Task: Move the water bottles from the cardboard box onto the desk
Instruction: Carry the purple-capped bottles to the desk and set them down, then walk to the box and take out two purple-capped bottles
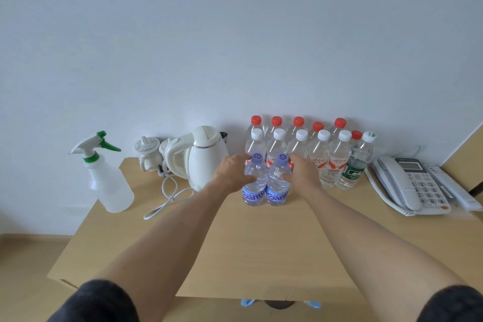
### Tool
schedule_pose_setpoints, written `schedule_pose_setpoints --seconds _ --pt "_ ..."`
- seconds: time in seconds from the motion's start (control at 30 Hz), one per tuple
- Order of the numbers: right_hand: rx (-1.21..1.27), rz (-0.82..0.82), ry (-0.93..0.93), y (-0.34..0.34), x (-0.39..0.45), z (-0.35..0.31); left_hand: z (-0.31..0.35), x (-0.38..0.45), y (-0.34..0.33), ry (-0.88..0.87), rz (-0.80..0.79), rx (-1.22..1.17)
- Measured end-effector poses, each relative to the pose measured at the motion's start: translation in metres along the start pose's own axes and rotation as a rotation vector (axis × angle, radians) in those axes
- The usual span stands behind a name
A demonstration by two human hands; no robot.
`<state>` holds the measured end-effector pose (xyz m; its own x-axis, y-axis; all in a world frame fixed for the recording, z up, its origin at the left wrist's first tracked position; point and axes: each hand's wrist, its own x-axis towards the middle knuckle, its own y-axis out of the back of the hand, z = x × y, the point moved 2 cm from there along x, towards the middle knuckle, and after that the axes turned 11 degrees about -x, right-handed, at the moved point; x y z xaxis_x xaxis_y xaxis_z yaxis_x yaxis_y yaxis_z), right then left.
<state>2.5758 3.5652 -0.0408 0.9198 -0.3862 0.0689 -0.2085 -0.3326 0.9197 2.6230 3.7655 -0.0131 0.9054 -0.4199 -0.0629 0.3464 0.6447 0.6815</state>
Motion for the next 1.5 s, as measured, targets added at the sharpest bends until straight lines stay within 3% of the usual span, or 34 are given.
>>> schedule_pose_setpoints --seconds 0.33,0.63,0.97,1.23,1.5 --pt "-0.029 -0.003 0.001 0.0 -0.001 -0.003 -0.002 0.001 0.003 0.005 -0.03 0.03" --pt "-0.127 -0.083 -0.005 0.024 0.003 -0.002 0.003 0.015 0.038 0.043 0.108 0.093" --pt "-0.151 0.015 -0.1 0.081 -0.006 0.013 0.068 0.054 0.047 -0.144 0.19 0.262" --pt "-0.205 0.131 -0.202 0.143 -0.032 0.055 0.16 0.053 -0.01 -0.35 0.044 0.364" --pt "-0.301 0.069 -0.408 0.199 -0.113 0.151 0.258 0.01 -0.123 -0.523 -0.189 0.54"
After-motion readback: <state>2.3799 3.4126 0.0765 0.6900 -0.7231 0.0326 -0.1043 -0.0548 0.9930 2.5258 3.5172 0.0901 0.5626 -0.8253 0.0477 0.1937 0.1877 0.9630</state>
